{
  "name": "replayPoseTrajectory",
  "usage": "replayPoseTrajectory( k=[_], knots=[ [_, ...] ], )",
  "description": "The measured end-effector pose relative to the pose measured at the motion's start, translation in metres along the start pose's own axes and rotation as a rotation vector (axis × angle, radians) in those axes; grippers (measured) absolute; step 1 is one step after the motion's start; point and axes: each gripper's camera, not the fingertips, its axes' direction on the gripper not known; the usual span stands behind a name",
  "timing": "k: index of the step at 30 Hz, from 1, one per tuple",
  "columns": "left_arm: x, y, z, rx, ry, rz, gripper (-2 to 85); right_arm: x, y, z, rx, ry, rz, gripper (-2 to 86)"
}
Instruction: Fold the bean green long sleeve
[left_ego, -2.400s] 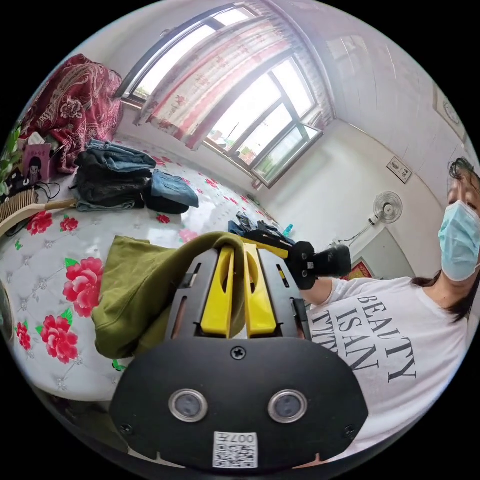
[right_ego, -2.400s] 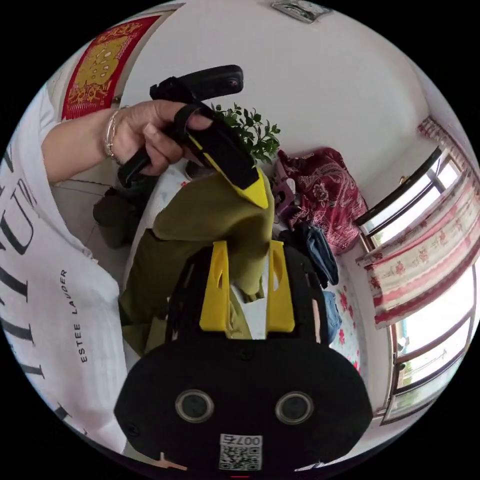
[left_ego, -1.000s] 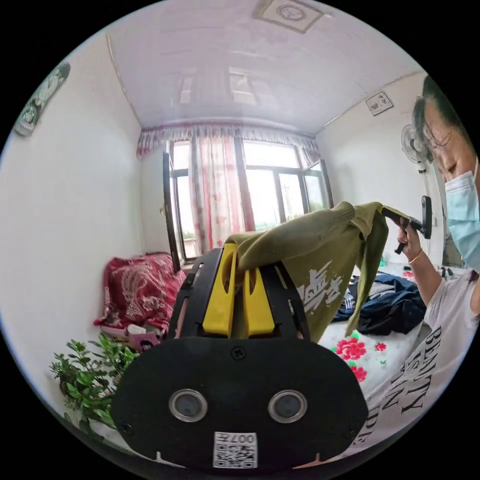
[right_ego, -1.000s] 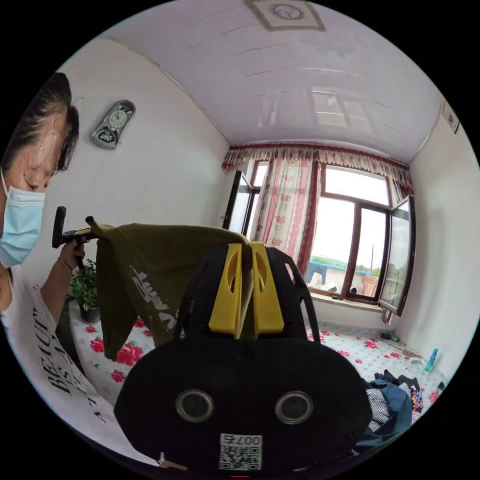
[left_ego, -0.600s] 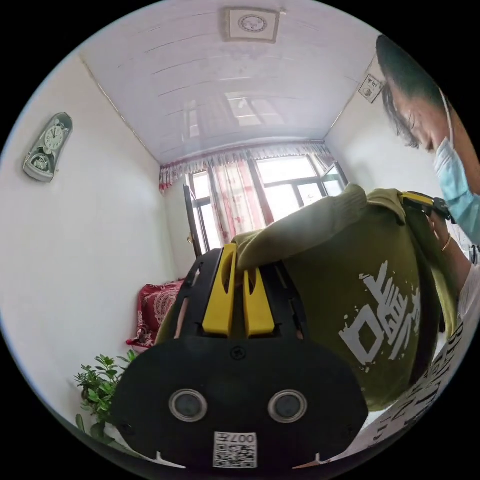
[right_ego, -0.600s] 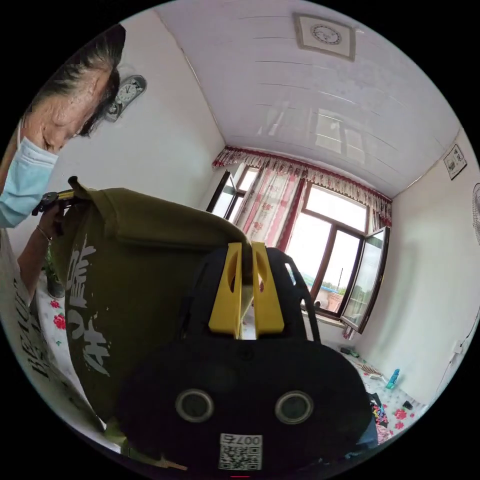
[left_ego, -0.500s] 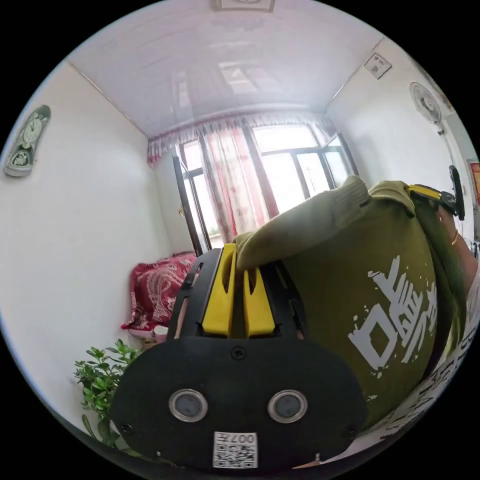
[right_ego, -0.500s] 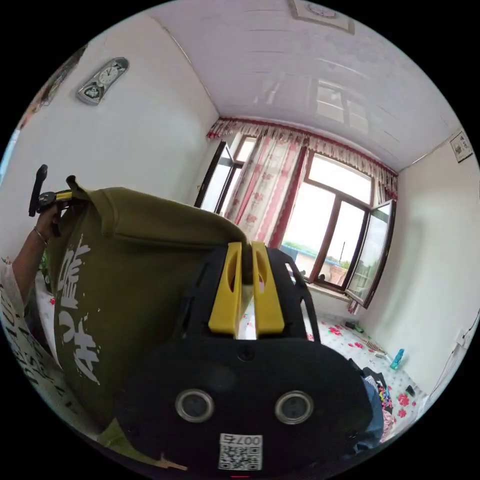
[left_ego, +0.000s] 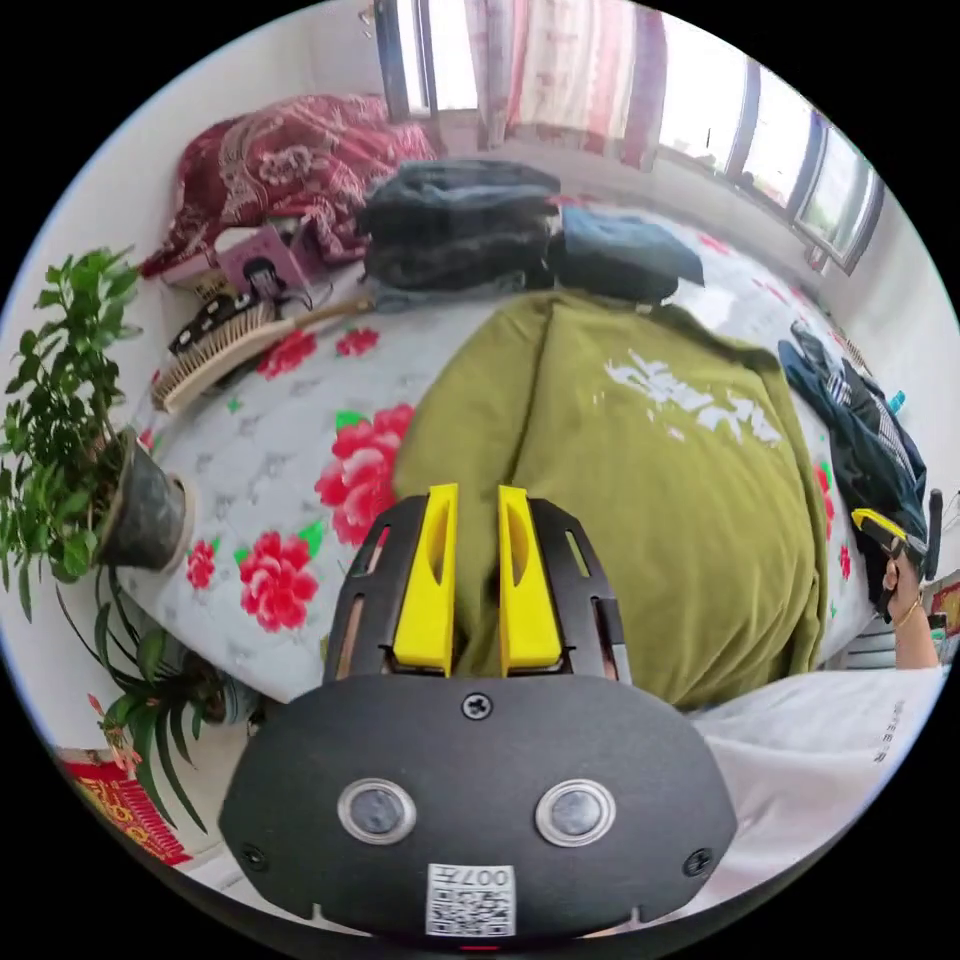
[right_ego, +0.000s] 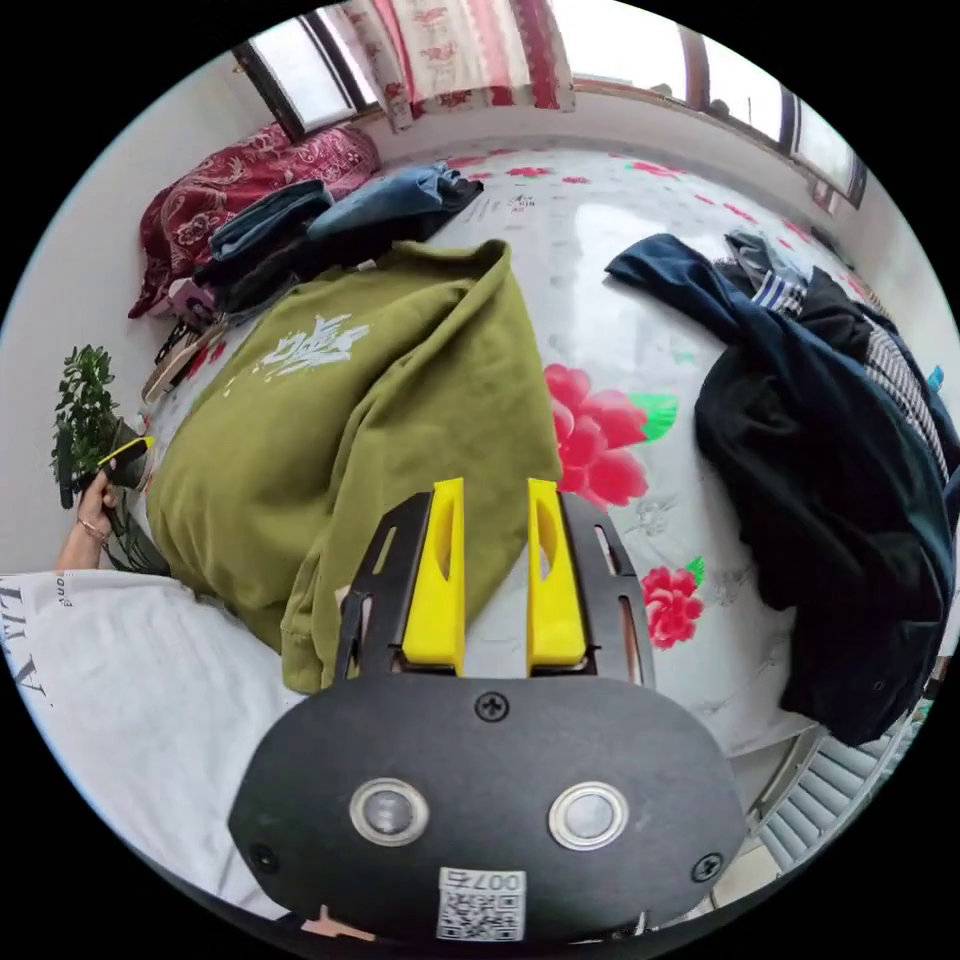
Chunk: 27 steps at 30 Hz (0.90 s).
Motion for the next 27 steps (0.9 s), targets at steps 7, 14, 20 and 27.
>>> replayPoseTrajectory(
  k=[7, 14, 20, 27],
  knots=[
    [0.002, 0.039, 0.068, -0.191, -0.022, -0.054, 7.6, -0.046, 0.016, 0.087, -0.188, -0.102, -0.113, 6.4],
    [0.024, -0.003, 0.125, -0.371, -0.146, 0.058, 6.6, -0.029, -0.035, 0.088, -0.299, -0.011, -0.195, 0.5],
    [0.029, -0.007, 0.124, -0.325, -0.169, 0.086, 6.3, 0.103, -0.063, -0.121, 0.392, 0.371, 0.334, 0.4],
    [-0.017, -0.017, 0.053, -0.087, -0.087, -0.069, 4.6, 0.085, -0.022, -0.109, 0.377, 0.138, 0.259, 5.2]
  ],
)
